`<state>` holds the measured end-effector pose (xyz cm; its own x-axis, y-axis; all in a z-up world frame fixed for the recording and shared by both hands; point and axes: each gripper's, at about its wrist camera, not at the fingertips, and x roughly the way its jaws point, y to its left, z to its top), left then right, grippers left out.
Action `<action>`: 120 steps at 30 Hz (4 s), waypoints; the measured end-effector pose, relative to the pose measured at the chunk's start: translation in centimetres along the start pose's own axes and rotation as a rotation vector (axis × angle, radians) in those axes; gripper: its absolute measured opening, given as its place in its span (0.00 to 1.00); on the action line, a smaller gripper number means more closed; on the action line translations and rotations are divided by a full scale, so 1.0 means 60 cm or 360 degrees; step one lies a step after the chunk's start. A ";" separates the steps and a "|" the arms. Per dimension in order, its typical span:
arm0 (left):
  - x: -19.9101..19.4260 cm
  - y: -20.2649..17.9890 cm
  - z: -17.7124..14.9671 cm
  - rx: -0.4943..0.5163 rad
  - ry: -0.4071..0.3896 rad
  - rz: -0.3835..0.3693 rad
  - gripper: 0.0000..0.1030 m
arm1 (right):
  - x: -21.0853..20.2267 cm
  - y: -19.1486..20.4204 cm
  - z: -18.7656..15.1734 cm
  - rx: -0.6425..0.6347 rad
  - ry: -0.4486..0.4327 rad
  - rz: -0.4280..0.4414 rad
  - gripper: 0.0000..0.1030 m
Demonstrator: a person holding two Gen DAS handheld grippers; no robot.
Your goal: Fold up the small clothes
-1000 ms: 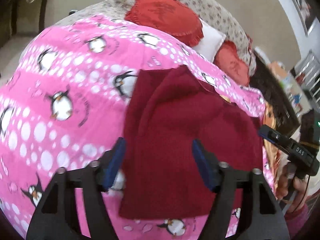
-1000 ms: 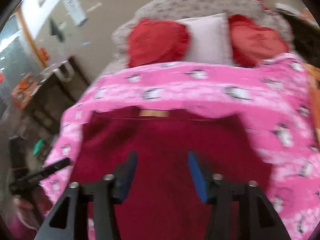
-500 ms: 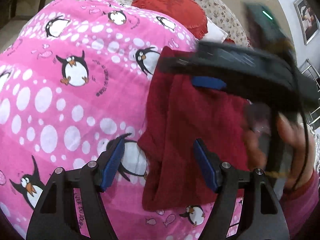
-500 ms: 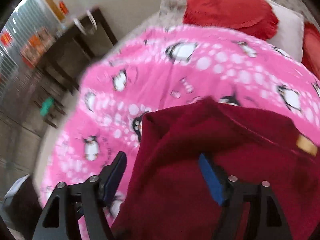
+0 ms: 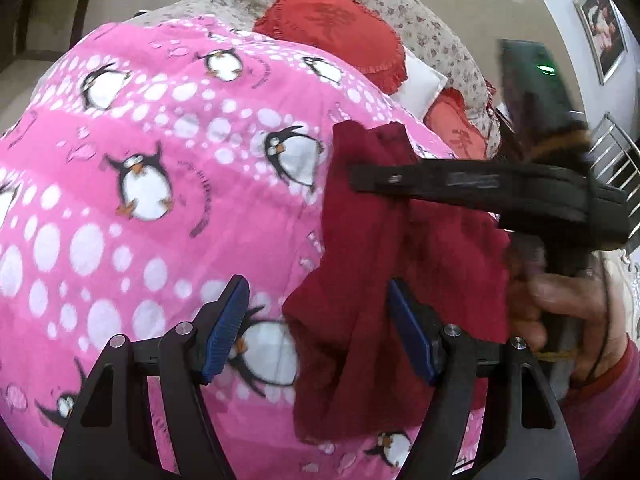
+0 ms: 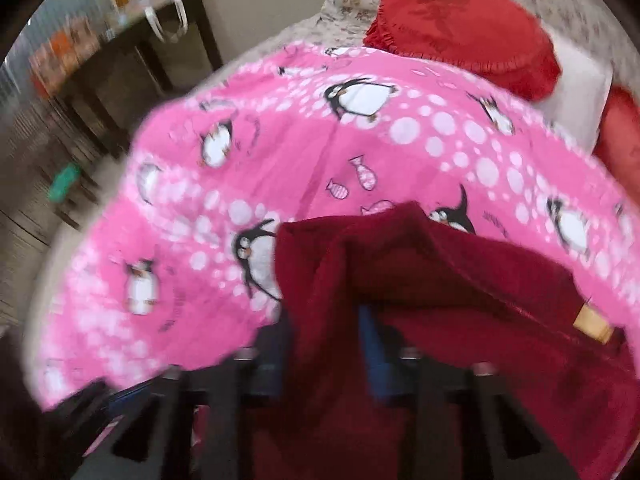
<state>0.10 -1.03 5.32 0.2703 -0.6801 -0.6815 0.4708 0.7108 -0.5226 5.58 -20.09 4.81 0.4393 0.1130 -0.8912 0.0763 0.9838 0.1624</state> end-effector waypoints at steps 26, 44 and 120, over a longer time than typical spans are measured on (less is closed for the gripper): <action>0.011 -0.082 -0.017 0.0122 0.0086 -0.0057 0.31 | 0.011 0.018 0.012 0.0002 0.0090 -0.0105 0.59; -0.030 -0.379 -0.017 0.0512 0.0092 -0.0255 0.26 | -0.307 -0.163 -0.109 0.0147 -0.0506 0.0201 0.17; 0.110 -0.380 -0.099 0.0623 0.0243 0.0167 0.58 | -0.276 -0.344 -0.399 0.0679 -0.0504 -0.0097 0.30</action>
<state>-13.84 -20.66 9.72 0.2201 -0.5522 -0.8041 0.7382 0.6332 -0.2328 -24.73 -38.93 6.08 0.6664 -0.0552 -0.7436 0.4384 0.8357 0.3308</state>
